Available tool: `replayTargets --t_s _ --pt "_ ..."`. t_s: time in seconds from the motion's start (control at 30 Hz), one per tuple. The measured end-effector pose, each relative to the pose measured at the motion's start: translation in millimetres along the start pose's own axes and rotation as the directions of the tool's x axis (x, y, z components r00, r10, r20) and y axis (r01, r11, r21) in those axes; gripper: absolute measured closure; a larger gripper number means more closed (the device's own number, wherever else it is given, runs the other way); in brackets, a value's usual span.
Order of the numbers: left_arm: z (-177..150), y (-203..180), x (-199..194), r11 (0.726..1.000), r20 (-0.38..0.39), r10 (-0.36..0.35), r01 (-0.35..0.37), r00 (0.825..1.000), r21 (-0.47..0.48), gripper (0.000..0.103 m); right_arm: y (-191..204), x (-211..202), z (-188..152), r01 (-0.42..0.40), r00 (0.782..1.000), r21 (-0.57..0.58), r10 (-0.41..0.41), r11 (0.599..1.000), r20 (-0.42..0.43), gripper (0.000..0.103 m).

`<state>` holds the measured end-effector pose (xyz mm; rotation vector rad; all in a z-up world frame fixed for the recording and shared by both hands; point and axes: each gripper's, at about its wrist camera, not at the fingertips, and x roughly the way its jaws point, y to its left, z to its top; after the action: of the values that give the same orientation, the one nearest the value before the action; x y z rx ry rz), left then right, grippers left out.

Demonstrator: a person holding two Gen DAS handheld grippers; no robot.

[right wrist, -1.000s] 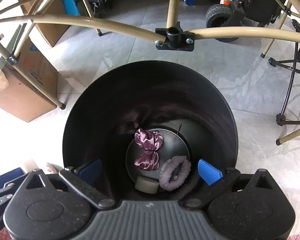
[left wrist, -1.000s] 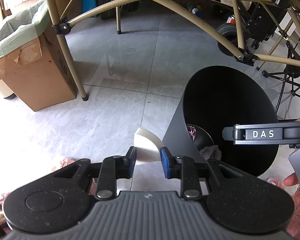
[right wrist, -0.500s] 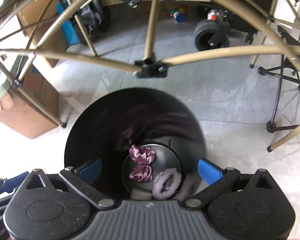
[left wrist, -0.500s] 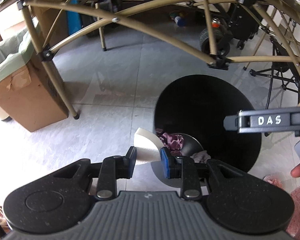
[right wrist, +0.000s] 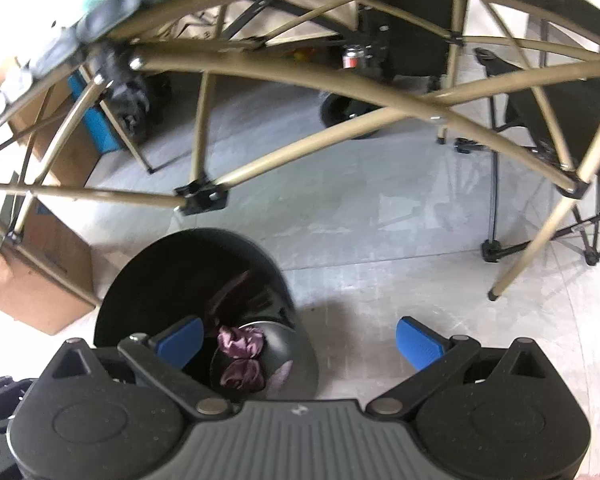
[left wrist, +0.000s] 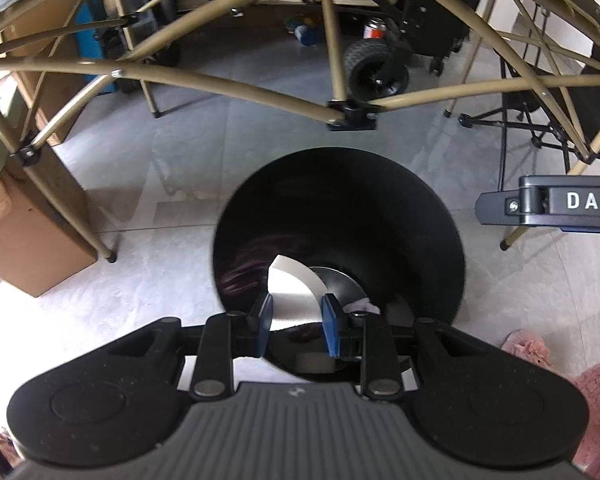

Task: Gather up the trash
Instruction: 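Lower the white paper card into the bin and open the left tool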

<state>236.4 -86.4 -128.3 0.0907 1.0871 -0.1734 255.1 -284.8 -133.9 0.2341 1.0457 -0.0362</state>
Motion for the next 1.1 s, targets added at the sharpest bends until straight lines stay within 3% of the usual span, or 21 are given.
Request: replayTargets --t_s 0.5,0.9,1.0,1.07,1.1 --pt "20 -36 41 0.999 -0.114 -0.036 0.036 0.993 -0.003 0.076 -54 -8 -3 0.066 0.997 0.109 -0.07 0.992 0.028 0.0" --pt "23 -44 63 0.999 -0.188 -0.033 0.03 0.982 -0.022 0.075 -62 0 -6 0.094 0.995 0.121 -0.095 0.988 0.005 0.0" --pt "23 -43 62 0.999 -0.186 -0.03 0.027 0.982 -0.021 0.071 -64 1 -6 0.095 0.995 0.124 -0.096 0.988 0.001 0.0" --pt "22 -43 62 0.999 -0.186 -0.03 0.027 0.982 -0.02 0.062 -64 1 -7 0.095 0.995 0.125 -0.096 0.988 0.001 0.0" --pt "22 -43 62 0.999 -0.186 -0.035 0.031 0.982 -0.023 0.045 -64 1 -7 0.095 0.995 0.125 -0.095 0.988 0.0 0.0"
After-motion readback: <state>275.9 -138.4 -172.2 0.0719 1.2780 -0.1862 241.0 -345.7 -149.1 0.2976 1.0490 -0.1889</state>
